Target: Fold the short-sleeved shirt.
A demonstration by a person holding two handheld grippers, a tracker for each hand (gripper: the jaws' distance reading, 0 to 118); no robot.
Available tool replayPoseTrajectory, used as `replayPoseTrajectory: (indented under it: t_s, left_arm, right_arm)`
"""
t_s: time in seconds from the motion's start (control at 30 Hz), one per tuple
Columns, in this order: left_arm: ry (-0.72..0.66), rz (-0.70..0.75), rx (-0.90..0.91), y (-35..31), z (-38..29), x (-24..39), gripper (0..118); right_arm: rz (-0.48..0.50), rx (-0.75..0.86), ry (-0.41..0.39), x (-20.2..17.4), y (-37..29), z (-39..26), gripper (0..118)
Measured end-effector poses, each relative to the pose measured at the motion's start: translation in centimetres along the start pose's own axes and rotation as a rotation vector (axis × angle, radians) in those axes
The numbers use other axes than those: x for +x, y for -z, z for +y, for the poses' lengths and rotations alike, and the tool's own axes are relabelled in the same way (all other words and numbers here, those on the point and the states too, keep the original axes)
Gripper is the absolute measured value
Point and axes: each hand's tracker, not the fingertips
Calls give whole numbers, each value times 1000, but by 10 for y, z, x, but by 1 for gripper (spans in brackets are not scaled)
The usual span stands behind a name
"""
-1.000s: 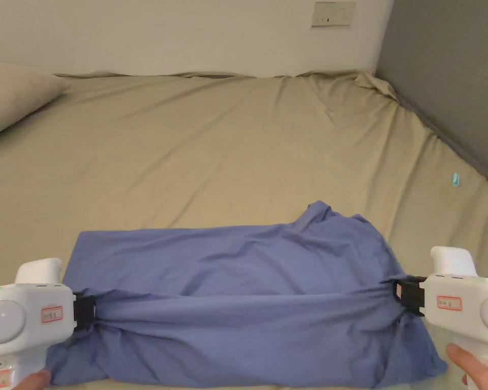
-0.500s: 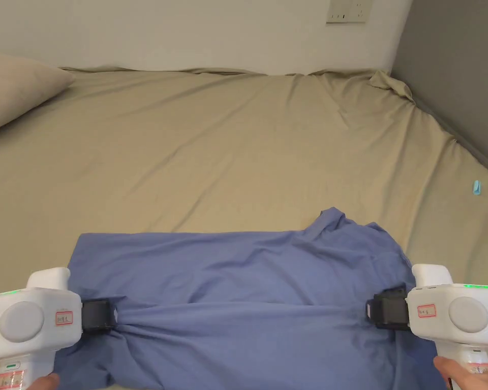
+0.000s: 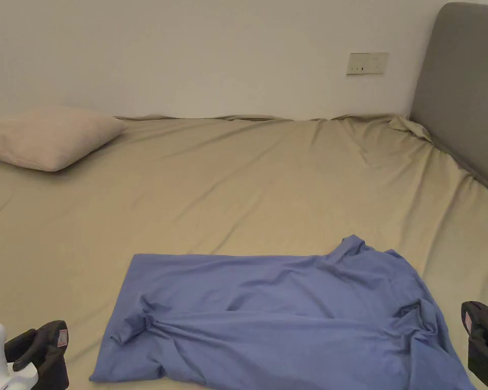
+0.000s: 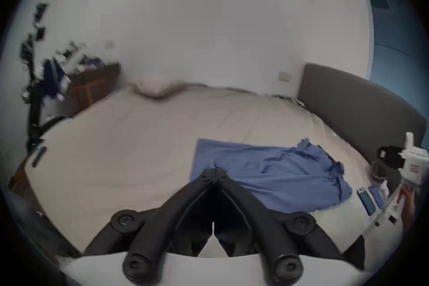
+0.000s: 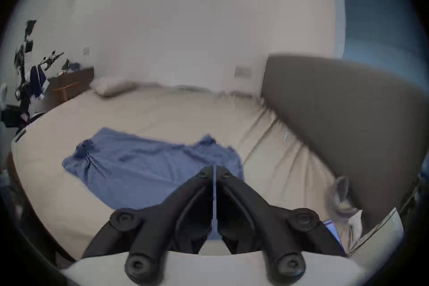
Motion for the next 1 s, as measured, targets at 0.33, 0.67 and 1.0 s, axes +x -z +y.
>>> replayPoseTrajectory:
  t_s: [0.33, 0.67, 1.0]
  left_arm:
    - [94, -57, 39, -16, -9, 13, 0]
    - [208, 35, -514, 150, -61, 2, 102]
    - [128, -109, -669, 229, -100, -2, 13]
  right_arm:
    - [74, 121, 100, -10, -49, 7, 4]
    - [104, 69, 119, -11, -30, 7, 4]
    - [137, -27, 79, -26, -7, -5, 4]
